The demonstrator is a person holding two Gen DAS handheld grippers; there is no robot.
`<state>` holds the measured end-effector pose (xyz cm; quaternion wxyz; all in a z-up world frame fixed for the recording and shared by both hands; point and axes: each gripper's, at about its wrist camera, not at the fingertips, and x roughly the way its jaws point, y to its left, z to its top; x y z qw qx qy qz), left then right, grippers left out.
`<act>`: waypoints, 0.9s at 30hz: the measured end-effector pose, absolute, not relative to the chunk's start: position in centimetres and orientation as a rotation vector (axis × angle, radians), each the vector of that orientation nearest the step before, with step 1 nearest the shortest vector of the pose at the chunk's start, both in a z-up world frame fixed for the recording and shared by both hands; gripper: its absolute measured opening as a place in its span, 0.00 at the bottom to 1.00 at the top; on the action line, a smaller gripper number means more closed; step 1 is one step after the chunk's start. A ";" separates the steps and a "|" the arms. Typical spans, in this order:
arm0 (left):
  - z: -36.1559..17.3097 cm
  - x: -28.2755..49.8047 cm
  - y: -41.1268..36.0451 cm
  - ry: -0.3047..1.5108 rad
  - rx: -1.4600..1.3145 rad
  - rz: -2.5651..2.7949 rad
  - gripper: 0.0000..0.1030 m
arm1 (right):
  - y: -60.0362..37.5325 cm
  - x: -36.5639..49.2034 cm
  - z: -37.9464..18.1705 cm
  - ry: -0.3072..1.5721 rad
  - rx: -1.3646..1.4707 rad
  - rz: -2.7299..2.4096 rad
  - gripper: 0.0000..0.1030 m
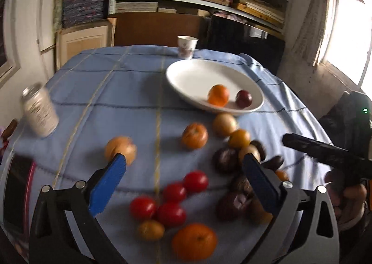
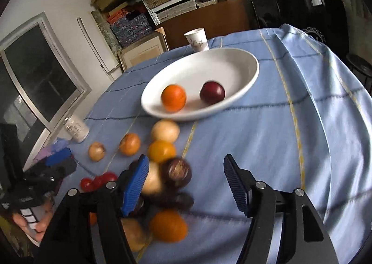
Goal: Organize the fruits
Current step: 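Carry the orange and plum to the white plate and release both, then grasp an orange with the right tool while the left tool grasps a tangerine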
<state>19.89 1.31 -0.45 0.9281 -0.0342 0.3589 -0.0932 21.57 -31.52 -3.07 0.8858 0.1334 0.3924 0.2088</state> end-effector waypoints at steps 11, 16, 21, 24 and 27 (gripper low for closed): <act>-1.7 15.3 1.7 0.708 -0.135 -0.262 0.96 | -30.6 16.5 -5.2 0.875 0.250 0.504 0.70; -1.8 15.5 1.0 0.724 -0.106 -0.257 0.96 | -29.9 16.1 -5.2 0.868 0.195 0.499 0.70; -1.8 15.4 0.8 0.724 -0.091 -0.249 0.96 | -29.8 16.4 -5.6 0.889 0.193 0.504 0.59; -1.7 15.2 0.7 0.717 -0.080 -0.248 0.96 | -29.5 16.6 -5.7 0.903 0.189 0.507 0.55; -1.7 15.0 0.2 0.715 -0.059 -0.252 0.96 | -29.3 16.7 -5.9 0.911 0.182 0.504 0.54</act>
